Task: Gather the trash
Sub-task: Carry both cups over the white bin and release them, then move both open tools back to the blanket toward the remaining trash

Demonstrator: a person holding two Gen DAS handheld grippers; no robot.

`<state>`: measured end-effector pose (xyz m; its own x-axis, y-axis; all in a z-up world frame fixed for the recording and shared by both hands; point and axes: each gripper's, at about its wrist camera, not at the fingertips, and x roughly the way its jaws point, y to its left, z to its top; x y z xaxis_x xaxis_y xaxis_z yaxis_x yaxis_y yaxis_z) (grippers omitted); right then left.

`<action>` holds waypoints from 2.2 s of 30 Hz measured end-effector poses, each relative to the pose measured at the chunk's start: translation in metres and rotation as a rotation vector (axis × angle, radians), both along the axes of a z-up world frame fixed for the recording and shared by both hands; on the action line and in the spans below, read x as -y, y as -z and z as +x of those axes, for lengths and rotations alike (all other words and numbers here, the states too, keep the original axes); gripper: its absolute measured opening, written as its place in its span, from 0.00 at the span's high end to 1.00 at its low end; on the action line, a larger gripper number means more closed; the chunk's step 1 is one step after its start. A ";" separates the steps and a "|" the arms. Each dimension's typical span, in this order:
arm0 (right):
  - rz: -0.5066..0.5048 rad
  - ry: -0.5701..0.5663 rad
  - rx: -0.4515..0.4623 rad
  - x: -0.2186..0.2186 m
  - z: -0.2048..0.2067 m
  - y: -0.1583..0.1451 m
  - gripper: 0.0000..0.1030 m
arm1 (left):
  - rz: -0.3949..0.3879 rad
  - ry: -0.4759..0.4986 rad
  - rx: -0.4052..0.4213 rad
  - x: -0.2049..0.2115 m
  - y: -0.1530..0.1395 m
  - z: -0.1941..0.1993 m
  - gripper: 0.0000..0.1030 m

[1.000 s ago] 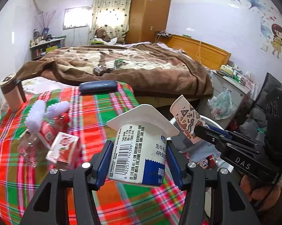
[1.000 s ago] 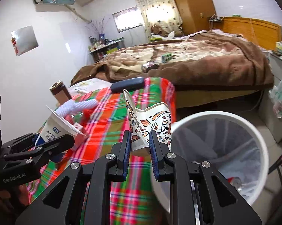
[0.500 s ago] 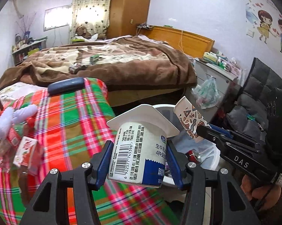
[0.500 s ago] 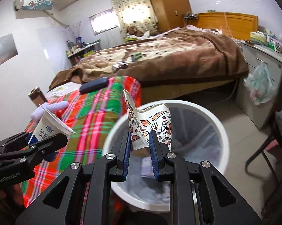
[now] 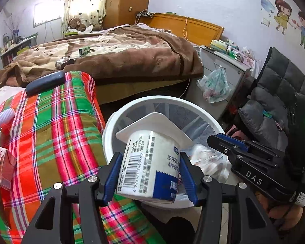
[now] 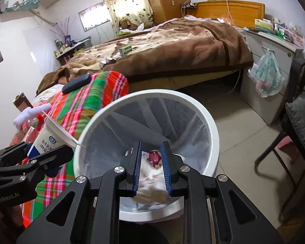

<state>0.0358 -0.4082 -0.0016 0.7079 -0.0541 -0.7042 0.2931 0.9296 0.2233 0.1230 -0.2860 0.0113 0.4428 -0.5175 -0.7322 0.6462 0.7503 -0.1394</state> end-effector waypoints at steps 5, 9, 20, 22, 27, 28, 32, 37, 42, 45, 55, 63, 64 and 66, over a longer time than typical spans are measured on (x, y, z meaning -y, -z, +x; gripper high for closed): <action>0.010 0.016 -0.008 0.005 -0.003 0.001 0.80 | 0.001 -0.002 -0.016 0.003 0.003 0.001 0.40; -0.003 0.020 -0.007 0.004 -0.005 -0.001 0.80 | -0.008 -0.017 -0.014 -0.003 0.001 0.001 0.37; 0.001 0.008 0.021 -0.005 -0.005 -0.007 0.80 | -0.035 -0.056 0.001 -0.027 -0.009 -0.001 0.36; 0.003 0.003 0.025 -0.007 -0.005 -0.007 0.79 | -0.043 -0.068 0.004 -0.035 -0.010 0.000 0.36; -0.003 -0.021 0.034 -0.018 -0.003 -0.010 0.70 | -0.051 -0.108 0.019 -0.056 -0.014 0.001 0.36; -0.003 -0.025 0.035 -0.019 -0.002 -0.010 0.66 | -0.053 -0.118 0.022 -0.061 -0.016 0.001 0.36; -0.003 -0.047 0.045 -0.029 -0.001 -0.013 0.62 | -0.055 -0.153 0.035 -0.081 -0.018 0.000 0.36; 0.002 -0.080 0.060 -0.045 0.002 -0.016 0.53 | -0.053 -0.200 0.061 -0.106 -0.021 -0.003 0.36; 0.000 -0.125 0.063 -0.066 0.009 -0.017 0.53 | -0.047 -0.246 0.073 -0.134 -0.021 -0.005 0.36; -0.004 -0.151 0.065 -0.078 0.013 -0.019 0.53 | -0.052 -0.282 0.077 -0.154 -0.021 -0.003 0.36; -0.009 -0.240 0.074 -0.120 0.030 -0.020 0.53 | -0.044 -0.405 0.068 -0.222 -0.012 0.005 0.36; -0.018 -0.310 0.055 -0.155 0.047 -0.017 0.53 | 0.004 -0.467 0.049 -0.260 0.004 0.020 0.36; -0.021 -0.321 0.055 -0.159 0.050 -0.017 0.53 | 0.013 -0.466 0.049 -0.261 0.007 0.022 0.36; -0.031 -0.333 0.054 -0.167 0.055 -0.018 0.53 | 0.022 -0.458 0.027 -0.265 0.016 0.029 0.36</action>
<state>0.0904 -0.2408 0.0166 0.7268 0.1657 -0.6665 -0.0396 0.9789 0.2002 0.1518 -0.0210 -0.0047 0.6411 -0.2482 -0.7262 0.2504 0.9621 -0.1078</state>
